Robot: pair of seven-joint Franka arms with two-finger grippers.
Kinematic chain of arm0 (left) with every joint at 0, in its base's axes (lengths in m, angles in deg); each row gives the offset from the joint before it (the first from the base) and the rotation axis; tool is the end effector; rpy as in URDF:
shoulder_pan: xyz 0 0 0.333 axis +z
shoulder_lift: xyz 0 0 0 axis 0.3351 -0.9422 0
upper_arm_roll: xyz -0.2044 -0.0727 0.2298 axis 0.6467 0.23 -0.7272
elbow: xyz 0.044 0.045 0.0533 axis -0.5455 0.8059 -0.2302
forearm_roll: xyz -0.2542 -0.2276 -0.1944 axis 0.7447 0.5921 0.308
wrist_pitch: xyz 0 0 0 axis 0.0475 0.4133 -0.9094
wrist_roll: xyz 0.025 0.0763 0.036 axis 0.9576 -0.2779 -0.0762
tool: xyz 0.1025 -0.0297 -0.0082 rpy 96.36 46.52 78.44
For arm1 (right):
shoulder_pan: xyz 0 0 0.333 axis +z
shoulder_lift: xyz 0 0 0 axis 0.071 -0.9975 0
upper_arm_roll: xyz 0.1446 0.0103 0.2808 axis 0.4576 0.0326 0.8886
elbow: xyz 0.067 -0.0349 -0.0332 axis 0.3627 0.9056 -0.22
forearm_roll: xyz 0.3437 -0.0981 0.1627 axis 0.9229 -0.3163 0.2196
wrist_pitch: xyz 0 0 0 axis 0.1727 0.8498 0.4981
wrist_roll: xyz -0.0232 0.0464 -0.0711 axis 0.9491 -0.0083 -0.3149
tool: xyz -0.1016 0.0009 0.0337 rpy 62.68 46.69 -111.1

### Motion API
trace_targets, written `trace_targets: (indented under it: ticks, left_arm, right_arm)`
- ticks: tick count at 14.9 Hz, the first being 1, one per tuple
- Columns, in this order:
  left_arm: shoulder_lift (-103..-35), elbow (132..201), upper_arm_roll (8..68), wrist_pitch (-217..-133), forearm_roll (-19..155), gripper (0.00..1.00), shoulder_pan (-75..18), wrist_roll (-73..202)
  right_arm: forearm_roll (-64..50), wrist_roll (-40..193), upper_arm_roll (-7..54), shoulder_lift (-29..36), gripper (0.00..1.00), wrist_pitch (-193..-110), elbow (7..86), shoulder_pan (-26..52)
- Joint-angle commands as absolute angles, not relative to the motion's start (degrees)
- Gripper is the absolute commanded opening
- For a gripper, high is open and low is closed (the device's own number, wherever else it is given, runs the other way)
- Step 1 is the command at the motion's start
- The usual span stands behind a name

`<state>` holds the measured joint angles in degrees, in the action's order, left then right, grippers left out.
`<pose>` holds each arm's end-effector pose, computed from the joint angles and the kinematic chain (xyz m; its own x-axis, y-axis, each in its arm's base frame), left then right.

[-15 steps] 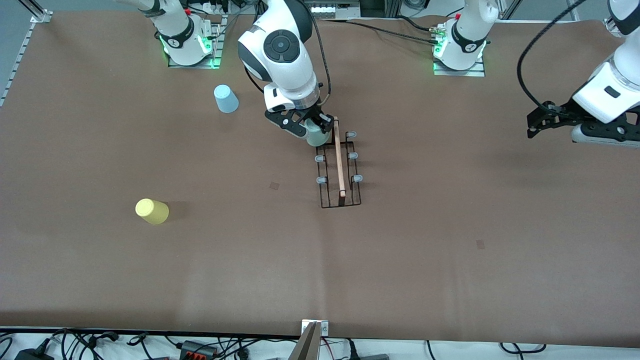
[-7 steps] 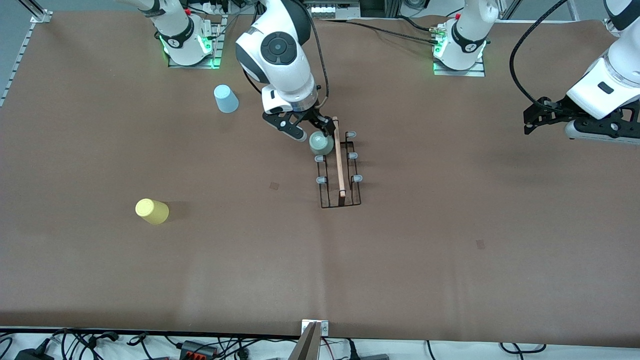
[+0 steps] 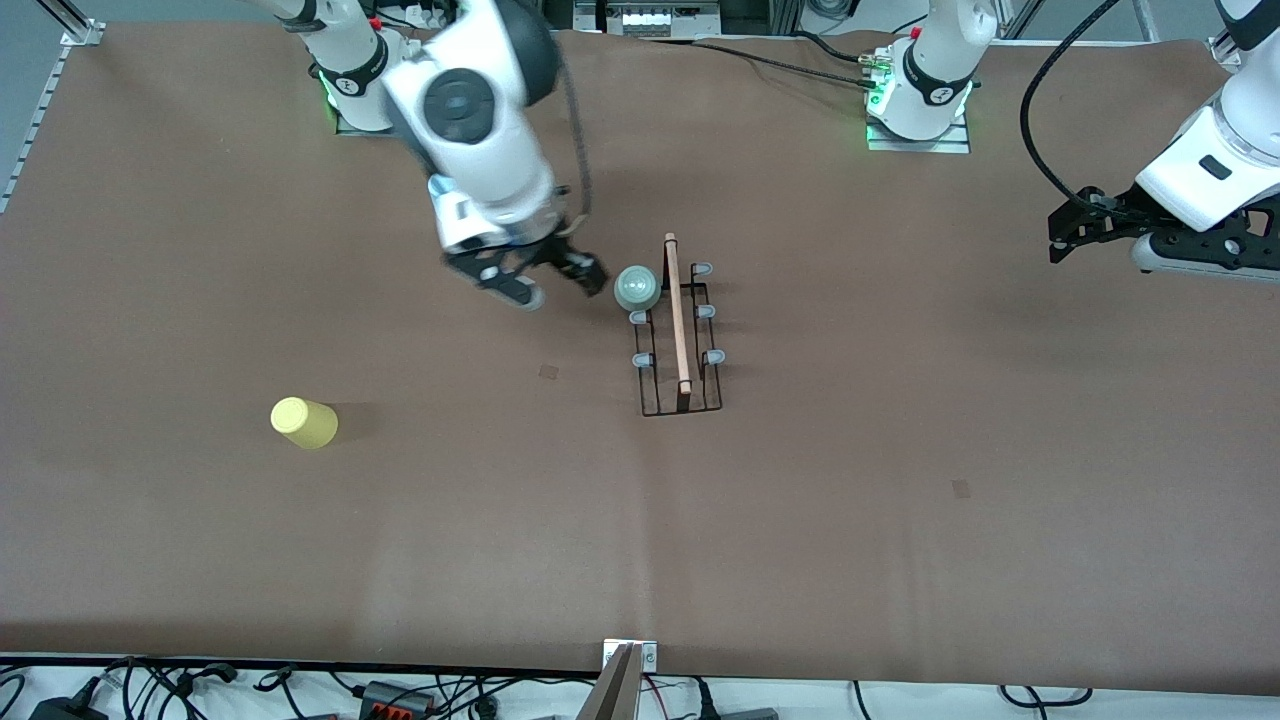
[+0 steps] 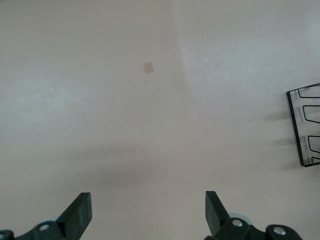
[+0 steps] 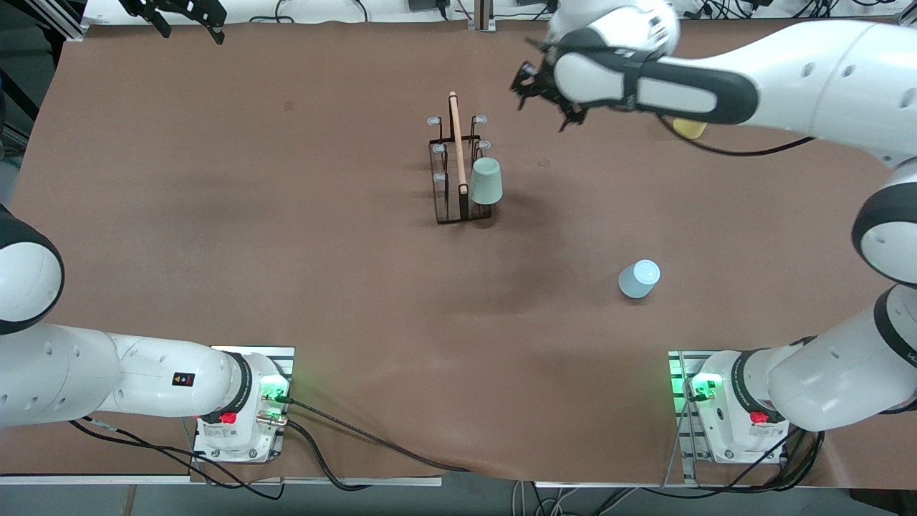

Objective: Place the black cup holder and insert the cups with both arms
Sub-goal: 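Open the right gripper and move it to the yellow cup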

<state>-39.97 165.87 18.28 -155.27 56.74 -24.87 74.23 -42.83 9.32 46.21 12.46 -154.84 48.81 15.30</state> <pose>0.5433 -0.0339 0.5923 0.9911 -0.1315 0.0198 -0.1307 -0.9907 -0.0374 0.5136 0.3705 0.4255 0.8952 -0.4424 -0.0547 -0.4457 -0.8904 -0.0922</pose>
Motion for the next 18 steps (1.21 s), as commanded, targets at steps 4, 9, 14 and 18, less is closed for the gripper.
trace_targets:
  ticks: [4, 9, 14, 18]
  left_arm:
    - [-41.06, 163.14, 18.37, -154.04, 55.74, 1.0, -25.47, 75.13]
    - [-41.15, 162.96, 18.37, -153.86, 55.74, 1.0, -25.47, 75.13]
    - [-41.15, 162.96, 18.37, -153.86, 55.74, 1.0, -25.47, 75.22]
    - [-41.15, 162.96, 18.37, -153.86, 55.74, 1.0, -25.47, 75.22]
  right_arm:
    - [-42.33, 39.46, 45.45, 17.99, 1.0, -150.92, 56.1, 3.16]
    - [-42.5, 64.88, 38.34, 17.47, 1.0, -151.97, 57.42, -2.92]
    - [-43.29, 80.11, 36.47, 13.43, 1.0, -157.85, 57.69, -8.72]
    - [-47.75, 80.75, 35.34, 8.95, 1.0, -166.98, 57.86, -8.9]
